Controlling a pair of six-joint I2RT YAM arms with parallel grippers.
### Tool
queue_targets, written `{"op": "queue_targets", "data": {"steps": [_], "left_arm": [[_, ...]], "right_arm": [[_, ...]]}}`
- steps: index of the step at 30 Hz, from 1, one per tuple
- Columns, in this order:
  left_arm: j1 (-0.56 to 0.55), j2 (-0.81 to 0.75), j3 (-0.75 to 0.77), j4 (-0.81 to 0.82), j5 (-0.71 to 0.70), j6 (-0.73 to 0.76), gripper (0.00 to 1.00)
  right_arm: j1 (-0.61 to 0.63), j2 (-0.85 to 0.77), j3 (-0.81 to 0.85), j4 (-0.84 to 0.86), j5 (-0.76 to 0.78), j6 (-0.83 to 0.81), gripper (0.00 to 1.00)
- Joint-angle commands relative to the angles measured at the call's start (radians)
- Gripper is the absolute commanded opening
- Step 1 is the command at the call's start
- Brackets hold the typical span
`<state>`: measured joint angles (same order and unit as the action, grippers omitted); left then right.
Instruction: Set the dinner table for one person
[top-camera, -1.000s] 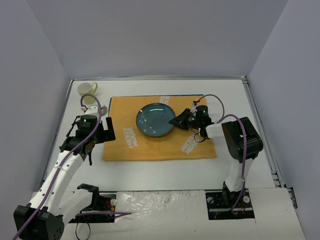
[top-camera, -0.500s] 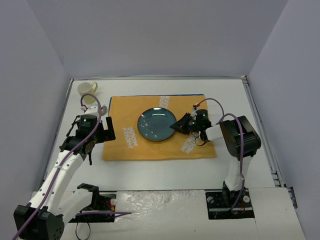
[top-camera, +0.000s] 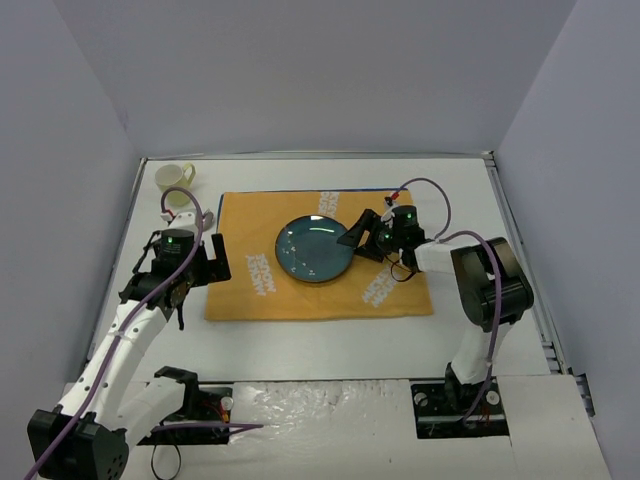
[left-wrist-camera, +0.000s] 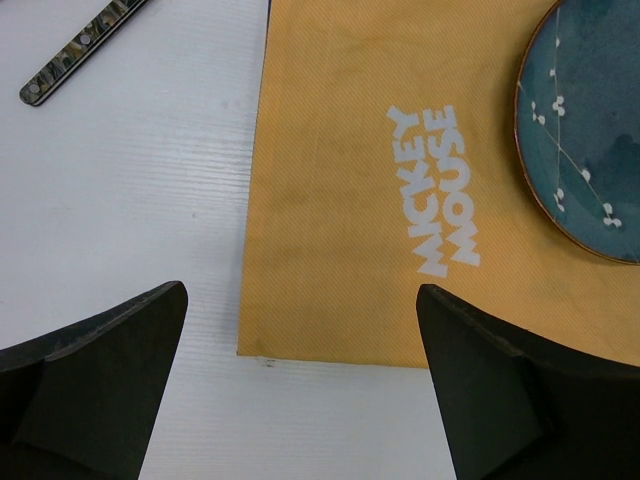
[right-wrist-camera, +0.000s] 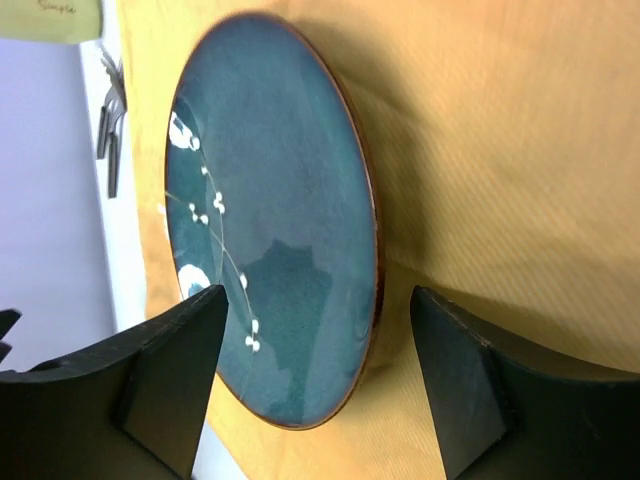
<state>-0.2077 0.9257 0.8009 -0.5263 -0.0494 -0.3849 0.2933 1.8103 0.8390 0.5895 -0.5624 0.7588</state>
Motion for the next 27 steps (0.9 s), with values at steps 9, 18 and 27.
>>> {"op": "queue_targets", "data": {"steps": [9, 18, 27], "left_arm": [[0.049, 0.165, 0.321, -0.138, -0.04, -0.125, 0.97], [0.24, 0.42, 0.649, -0.133, -0.031, -0.049, 0.97], [0.42, 0.796, 0.998, -0.115, -0.002, -0.029, 0.97]], "right_arm": [[-0.102, -0.403, 0.211, -0.638, 0.38, -0.431, 0.92], [-0.06, -0.641, 0.222, -0.671, 0.415, -0.557, 1.0], [-0.052, -0.659, 0.232, -0.637, 0.37, -0.593, 1.0]]}}
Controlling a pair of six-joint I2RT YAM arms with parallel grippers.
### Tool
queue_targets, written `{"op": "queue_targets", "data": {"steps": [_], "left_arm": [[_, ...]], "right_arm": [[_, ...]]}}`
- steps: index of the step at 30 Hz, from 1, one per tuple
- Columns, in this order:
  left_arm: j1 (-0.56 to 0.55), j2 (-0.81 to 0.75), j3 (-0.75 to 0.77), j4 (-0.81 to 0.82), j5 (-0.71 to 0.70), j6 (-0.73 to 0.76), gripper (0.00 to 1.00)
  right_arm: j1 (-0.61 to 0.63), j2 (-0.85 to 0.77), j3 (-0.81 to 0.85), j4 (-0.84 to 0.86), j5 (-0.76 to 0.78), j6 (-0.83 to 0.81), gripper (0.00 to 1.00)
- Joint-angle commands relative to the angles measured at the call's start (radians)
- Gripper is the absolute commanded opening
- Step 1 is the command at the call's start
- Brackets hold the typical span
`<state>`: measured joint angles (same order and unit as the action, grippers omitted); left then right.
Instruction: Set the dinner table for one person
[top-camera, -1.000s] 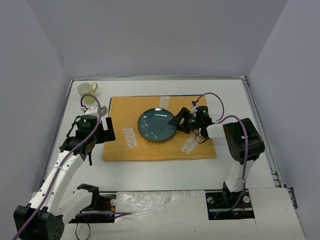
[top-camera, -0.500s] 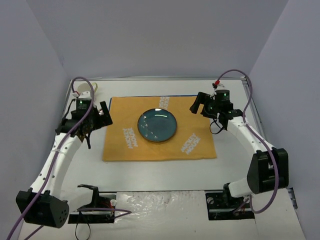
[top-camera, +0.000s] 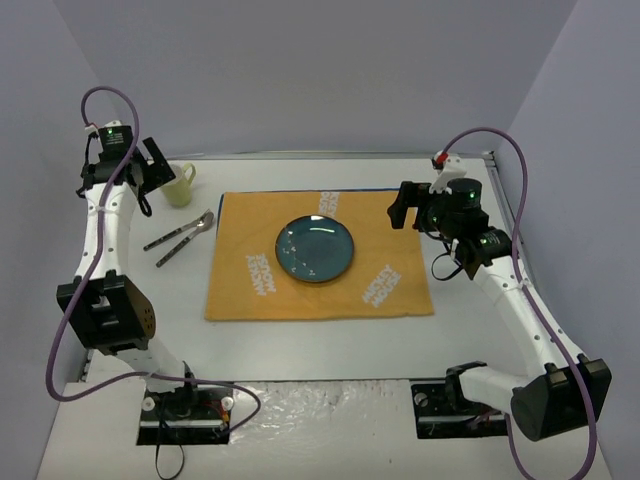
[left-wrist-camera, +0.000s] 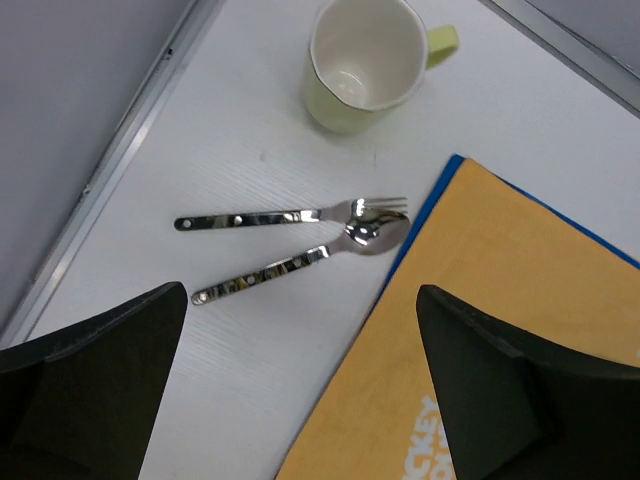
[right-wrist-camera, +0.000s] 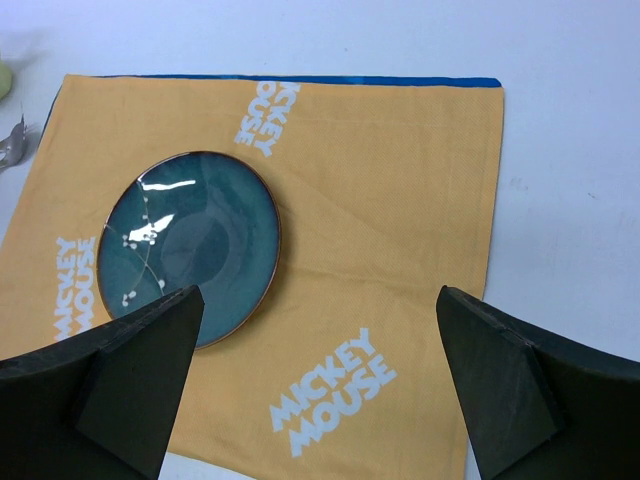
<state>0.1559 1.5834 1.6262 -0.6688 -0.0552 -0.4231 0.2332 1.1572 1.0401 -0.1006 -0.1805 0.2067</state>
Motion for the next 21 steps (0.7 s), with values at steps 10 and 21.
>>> {"op": "queue_targets", "data": {"steps": [10, 21], "left_arm": [[0.096, 0.453, 0.411, 0.046, 0.025, -0.028, 0.91], [0.096, 0.548, 0.464, 0.116, -0.018, -0.067, 0.84]], "right_arm": [[0.015, 0.019, 0.031, 0.039, -0.048, -0.112, 1.0], [0.017, 0.024, -0.013, 0.022, -0.093, -0.138, 1.0]]}}
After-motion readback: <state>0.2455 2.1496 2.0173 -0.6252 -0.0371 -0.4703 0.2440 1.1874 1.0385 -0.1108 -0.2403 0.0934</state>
